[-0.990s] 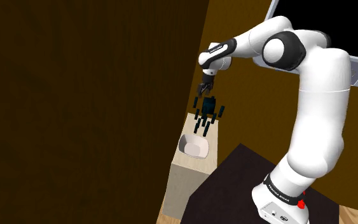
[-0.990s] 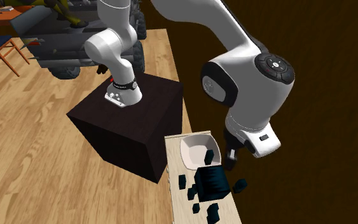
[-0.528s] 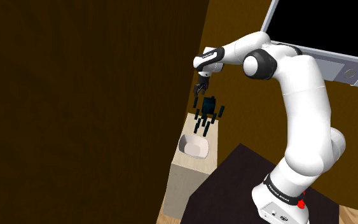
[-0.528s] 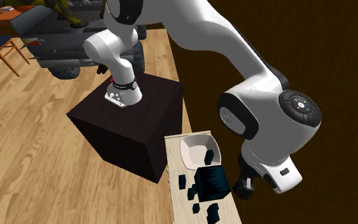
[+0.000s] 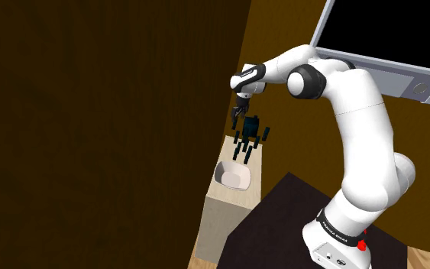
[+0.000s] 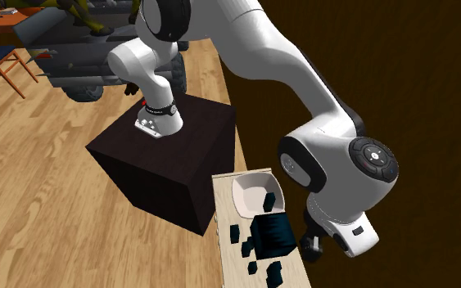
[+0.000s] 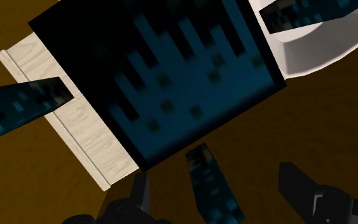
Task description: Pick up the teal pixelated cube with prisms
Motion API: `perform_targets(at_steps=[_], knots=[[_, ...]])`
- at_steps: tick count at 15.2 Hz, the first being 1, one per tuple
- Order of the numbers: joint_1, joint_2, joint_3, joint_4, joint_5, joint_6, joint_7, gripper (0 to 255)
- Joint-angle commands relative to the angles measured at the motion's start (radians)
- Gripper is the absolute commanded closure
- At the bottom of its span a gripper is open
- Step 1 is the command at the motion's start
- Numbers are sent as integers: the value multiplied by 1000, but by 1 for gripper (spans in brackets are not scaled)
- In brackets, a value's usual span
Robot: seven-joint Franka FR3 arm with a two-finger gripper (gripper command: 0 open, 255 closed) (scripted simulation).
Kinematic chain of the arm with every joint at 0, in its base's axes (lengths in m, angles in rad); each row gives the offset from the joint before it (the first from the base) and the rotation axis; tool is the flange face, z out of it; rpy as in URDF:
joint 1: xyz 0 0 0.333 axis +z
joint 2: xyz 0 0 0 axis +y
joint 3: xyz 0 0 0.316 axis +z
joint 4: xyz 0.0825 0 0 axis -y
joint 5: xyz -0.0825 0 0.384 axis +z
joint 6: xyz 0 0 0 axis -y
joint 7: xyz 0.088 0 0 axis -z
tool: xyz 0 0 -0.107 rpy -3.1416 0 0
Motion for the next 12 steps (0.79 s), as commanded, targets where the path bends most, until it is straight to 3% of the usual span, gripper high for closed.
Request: perform_targets(at_steps=[1,12], knots=[[0,4,1,1,1,3,0,255],[1,-12,-2,2,-3,-13,2,255]])
